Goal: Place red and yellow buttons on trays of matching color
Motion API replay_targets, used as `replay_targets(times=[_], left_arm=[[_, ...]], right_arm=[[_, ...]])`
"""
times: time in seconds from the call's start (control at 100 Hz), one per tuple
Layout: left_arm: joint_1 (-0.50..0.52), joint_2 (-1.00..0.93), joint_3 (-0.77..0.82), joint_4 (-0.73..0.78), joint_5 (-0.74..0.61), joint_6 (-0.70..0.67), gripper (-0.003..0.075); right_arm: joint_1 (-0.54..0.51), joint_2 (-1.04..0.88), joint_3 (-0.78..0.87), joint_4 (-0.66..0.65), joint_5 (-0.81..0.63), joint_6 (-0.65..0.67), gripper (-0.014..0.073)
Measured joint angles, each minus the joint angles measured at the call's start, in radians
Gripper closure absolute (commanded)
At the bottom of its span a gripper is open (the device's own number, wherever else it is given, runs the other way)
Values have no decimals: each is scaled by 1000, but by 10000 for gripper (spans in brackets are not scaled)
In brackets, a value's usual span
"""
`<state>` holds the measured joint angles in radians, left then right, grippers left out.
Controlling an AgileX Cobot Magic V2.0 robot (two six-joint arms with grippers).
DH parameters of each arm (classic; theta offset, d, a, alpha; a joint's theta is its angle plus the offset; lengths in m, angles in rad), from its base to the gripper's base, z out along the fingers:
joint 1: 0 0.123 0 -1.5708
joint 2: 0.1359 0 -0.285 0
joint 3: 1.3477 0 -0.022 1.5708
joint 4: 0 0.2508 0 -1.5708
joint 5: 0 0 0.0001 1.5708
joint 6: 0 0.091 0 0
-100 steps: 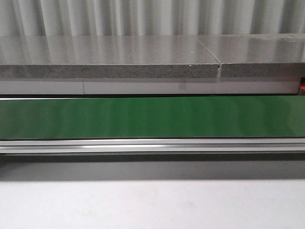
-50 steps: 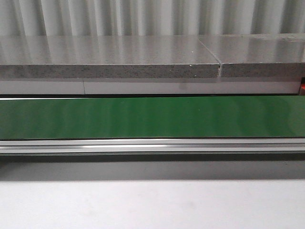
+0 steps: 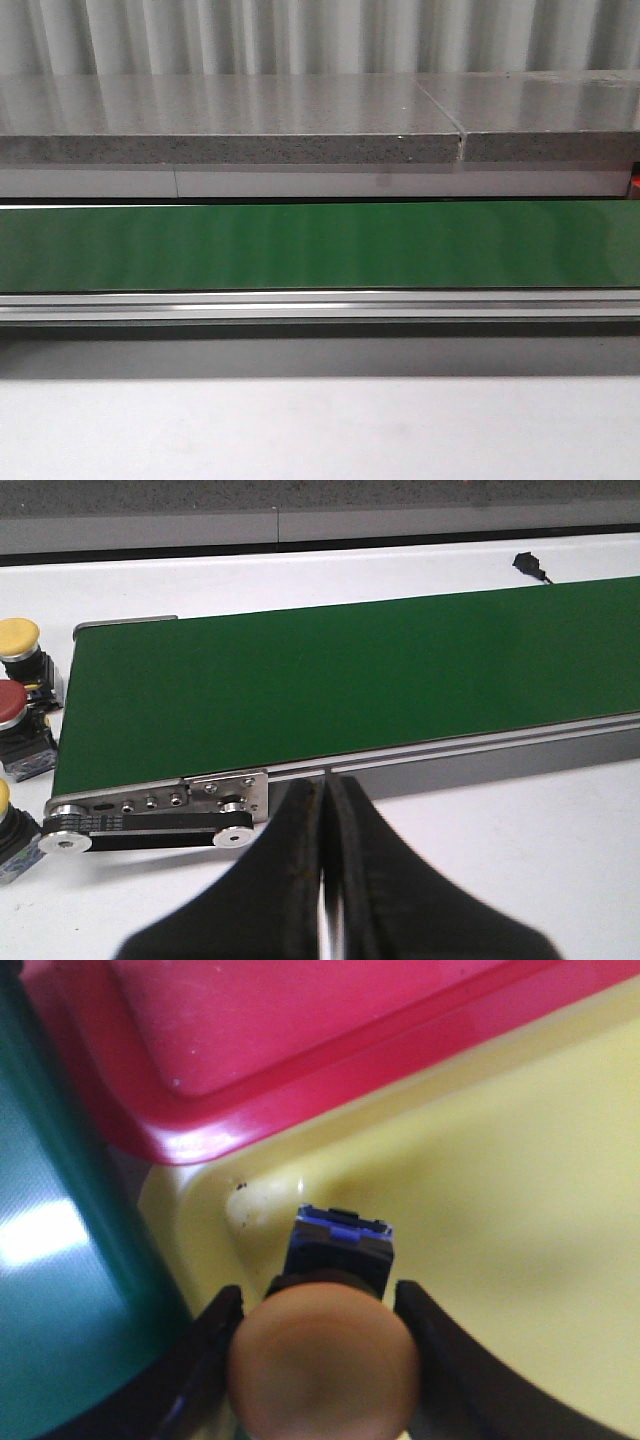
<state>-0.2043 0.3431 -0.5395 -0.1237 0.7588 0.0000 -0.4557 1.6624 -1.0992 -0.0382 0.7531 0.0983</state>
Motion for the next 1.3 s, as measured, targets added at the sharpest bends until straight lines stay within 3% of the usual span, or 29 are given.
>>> replay_targets(times=[0.12,0.32,0.79,0.93,1.18,1.3], left_arm=[[0,0,0,0,0,0,740],[0,0,0,0,0,0,740],[0,0,0,0,0,0,740],[0,0,0,0,0,0,740],[0,0,0,0,0,0,740],[0,0,0,0,0,0,740]], right_arm=[[0,36,0,2,-21,0,310],[0,49,0,8,-29,0,139],[3,-89,0,8,36,0,141],[50,-185,0,8,91,-21,252],[216,-347,0,9,147,-49,659],[306,-409,0,9,154,-53,660]])
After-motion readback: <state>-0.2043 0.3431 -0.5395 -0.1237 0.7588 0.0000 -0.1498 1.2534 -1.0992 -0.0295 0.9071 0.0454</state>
